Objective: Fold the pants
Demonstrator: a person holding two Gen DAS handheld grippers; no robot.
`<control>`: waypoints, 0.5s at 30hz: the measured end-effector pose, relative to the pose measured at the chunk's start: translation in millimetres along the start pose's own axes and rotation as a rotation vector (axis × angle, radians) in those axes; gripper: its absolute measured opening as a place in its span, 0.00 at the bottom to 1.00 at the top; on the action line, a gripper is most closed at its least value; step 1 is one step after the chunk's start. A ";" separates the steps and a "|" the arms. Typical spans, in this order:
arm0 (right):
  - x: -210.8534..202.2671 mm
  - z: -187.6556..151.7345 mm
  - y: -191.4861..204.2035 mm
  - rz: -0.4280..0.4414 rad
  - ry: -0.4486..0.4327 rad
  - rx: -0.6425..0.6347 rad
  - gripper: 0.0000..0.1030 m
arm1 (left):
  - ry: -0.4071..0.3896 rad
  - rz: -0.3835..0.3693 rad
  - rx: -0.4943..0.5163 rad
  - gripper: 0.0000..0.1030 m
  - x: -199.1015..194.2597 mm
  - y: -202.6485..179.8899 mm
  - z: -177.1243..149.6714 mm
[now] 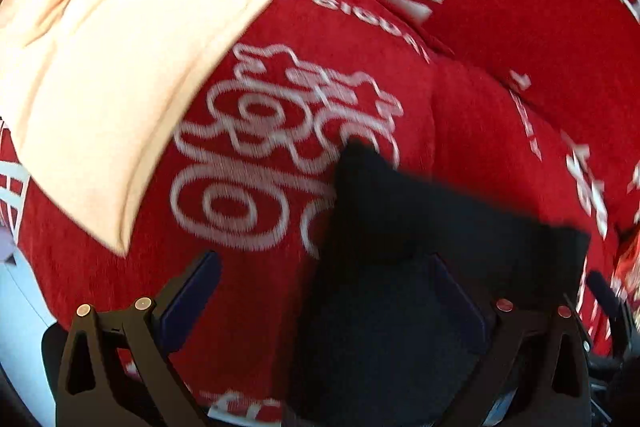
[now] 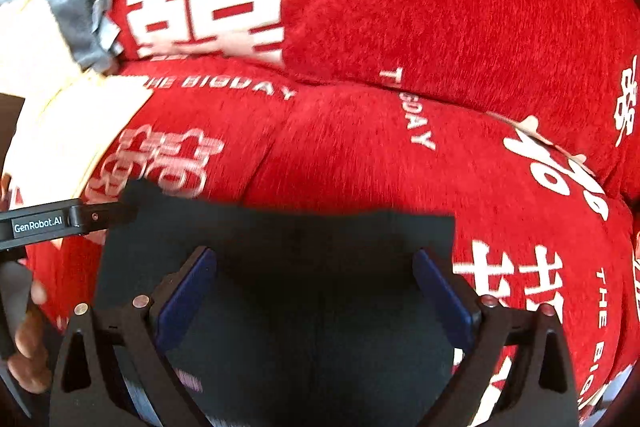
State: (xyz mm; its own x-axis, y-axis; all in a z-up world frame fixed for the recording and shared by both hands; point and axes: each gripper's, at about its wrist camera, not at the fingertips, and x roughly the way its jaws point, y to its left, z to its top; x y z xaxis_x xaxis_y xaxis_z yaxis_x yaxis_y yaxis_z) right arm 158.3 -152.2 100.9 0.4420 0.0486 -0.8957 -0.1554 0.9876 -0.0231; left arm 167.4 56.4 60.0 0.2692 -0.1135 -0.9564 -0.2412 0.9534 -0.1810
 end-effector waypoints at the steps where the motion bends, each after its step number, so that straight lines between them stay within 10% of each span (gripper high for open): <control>1: -0.2 -8.9 -2.0 0.010 0.015 -0.007 0.97 | -0.002 0.013 0.015 1.00 -0.9 -1.4 -9.1; 15: -67.3 -91.6 -19.2 -0.034 -0.090 0.015 0.97 | -0.083 -0.010 0.057 1.00 -32.4 7.9 -73.0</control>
State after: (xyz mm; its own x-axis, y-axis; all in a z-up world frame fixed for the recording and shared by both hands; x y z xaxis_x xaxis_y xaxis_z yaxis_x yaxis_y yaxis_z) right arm 50.6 -188.1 121.0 0.5243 0.0271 -0.8511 -0.1255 0.9910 -0.0458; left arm 88.7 47.2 72.8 0.3480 -0.1020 -0.9319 -0.1850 0.9671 -0.1749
